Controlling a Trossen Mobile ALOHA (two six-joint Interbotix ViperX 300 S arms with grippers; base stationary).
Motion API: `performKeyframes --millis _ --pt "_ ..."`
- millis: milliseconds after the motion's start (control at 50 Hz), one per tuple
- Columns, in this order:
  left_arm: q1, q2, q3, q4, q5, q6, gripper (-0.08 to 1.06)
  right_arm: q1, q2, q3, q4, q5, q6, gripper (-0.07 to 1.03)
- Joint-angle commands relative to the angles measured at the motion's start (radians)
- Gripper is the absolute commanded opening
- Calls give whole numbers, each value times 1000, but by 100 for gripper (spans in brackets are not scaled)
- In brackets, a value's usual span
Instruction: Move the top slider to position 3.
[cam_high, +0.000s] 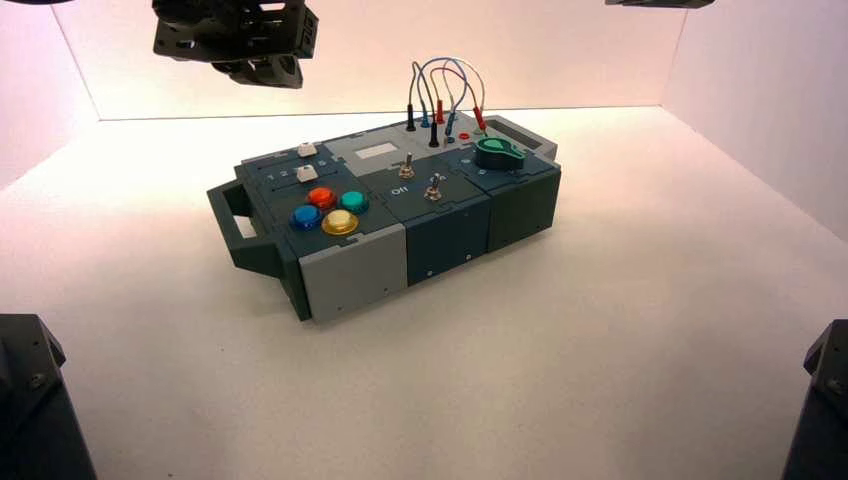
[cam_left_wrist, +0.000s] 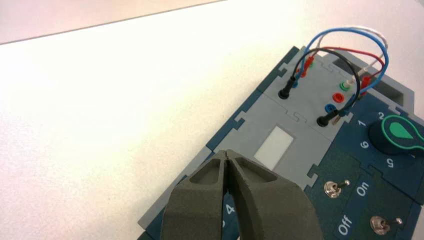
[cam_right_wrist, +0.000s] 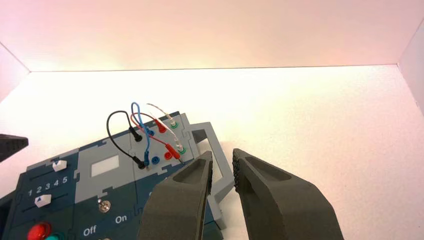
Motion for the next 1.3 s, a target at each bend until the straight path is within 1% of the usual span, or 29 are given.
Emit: performKeyframes --millis 20,200,400,500,720,880,1120,1300 --pt "-6 -5 -35 2 26 2 -3 -2 -9 -12 -2 -9 -2 24" --pt "-6 3 -66 3 110 12 -3 -2 -11 -11 -2 -9 -2 24" --pt "-6 63 -115 5 196 18 -3 -2 -29 -5 -2 -9 -2 24" --pt "-6 97 -143 5 241 28 -3 -5 -46 2 -2 -15 -2 24" --pt "-9 121 -156 5 245 31 -3 -3 -107 32 -2 -49 -2 24" --pt "-9 141 -163 5 232 31 -3 -3 -149 48 0 -54 -2 24" --pt "-9 169 -170 5 232 31 -3 -5 -153 49 0 -55 -2 24" --pt "-9 169 -169 5 235 31 -3 -5 -153 51 0 -64 -2 24"
